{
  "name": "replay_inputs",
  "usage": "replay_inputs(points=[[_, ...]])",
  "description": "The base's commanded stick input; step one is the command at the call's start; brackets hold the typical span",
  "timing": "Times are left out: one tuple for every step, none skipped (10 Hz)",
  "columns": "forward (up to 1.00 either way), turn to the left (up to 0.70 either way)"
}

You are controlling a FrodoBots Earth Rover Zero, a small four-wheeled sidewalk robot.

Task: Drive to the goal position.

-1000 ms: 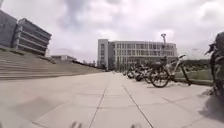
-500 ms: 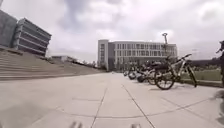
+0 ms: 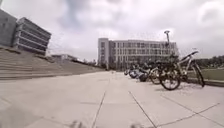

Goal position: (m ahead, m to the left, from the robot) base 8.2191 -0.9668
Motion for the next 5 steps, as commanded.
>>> replay_inputs(points=[[0.7, 0.0], [0.7, 0.0], [0.7, 0.0], [0.7, 0.0], [0.7, 0.0]])
